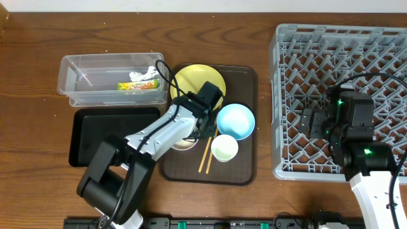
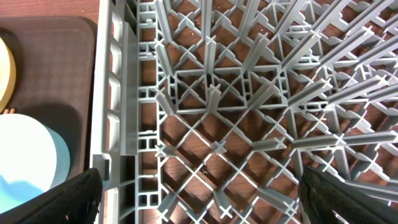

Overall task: Sort waste into correct bins and load items into the dishwasher rack
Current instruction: 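Grasp the white rice bowl rim with left gripper and lift, then tip the rice bowl over the black tray to pour out rice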

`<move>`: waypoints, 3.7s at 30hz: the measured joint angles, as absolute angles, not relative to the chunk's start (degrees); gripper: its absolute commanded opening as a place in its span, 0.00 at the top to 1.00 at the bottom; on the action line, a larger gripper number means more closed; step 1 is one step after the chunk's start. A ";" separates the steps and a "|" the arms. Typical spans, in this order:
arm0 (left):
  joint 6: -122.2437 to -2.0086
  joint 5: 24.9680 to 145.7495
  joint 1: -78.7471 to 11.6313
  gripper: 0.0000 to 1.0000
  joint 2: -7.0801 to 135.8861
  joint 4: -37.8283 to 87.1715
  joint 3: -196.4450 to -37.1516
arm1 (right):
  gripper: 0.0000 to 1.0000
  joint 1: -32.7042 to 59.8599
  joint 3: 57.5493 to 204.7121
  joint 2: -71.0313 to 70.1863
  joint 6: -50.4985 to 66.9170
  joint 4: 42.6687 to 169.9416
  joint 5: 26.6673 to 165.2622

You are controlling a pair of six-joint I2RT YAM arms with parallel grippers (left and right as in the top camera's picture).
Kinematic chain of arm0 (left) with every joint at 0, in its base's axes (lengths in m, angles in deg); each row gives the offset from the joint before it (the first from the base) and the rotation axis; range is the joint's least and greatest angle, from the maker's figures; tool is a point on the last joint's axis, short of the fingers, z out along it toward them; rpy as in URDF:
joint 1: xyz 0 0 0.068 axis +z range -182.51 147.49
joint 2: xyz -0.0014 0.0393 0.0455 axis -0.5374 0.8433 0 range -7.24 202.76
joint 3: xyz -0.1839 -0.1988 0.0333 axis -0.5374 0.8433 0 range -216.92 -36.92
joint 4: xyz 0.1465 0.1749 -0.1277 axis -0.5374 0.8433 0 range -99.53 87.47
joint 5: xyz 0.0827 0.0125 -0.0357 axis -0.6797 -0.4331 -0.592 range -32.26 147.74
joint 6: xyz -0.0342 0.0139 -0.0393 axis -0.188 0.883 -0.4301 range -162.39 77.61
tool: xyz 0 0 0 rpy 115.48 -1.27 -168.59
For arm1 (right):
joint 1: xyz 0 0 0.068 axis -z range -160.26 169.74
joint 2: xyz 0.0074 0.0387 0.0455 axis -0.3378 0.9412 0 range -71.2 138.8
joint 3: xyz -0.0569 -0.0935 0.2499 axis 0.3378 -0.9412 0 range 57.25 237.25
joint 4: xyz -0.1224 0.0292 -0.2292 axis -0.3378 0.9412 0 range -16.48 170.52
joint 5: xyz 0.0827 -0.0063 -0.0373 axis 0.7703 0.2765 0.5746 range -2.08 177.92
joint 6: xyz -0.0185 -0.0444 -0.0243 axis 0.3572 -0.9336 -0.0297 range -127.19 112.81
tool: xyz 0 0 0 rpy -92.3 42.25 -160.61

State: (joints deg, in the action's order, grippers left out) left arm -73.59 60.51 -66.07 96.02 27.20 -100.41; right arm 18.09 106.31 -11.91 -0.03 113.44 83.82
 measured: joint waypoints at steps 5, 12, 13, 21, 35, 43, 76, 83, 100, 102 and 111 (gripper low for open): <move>-73.46 60.38 -66.03 0.94 94.31 30.63 -101.11 | 0.01 18.09 106.31 -11.91 -0.03 113.51 83.82; -72.06 61.36 -65.96 0.94 86.14 32.29 -101.13 | 0.01 18.09 106.31 -11.91 -0.03 113.53 83.82; -71.47 61.49 -65.85 0.94 84.74 32.49 -101.13 | 0.01 18.09 106.31 -11.91 -0.03 113.53 83.82; -66.36 66.58 -56.58 0.94 77.11 35.94 -101.15 | 0.01 18.09 106.31 -11.91 -0.03 113.55 83.82; -46.79 99.02 -23.69 0.94 77.64 36.55 -96.14 | 0.01 18.09 106.31 -11.91 -0.03 113.57 83.82; -38.25 117.69 -9.94 0.94 79.91 36.44 -90.92 | 0.01 18.09 106.31 -11.91 -0.03 113.57 83.82; -48.67 142.36 1.53 0.94 84.15 36.40 -87.40 | 0.01 18.09 106.31 -11.91 -0.03 115.08 83.82; -46.25 134.36 1.53 0.94 84.15 35.90 -87.38 | 0.01 18.09 106.31 -11.91 -0.03 115.50 83.82; -34.25 144.31 1.58 0.94 84.17 33.88 -87.40 | 0.01 18.09 106.31 -11.91 -0.03 115.74 83.82; -36.85 143.74 1.58 0.94 84.15 34.04 -87.38 | 0.01 18.09 106.31 -11.91 -0.03 115.71 83.82; -46.84 145.51 1.73 0.94 84.15 34.21 -87.38 | 0.01 18.09 106.31 -11.91 -0.03 115.74 83.82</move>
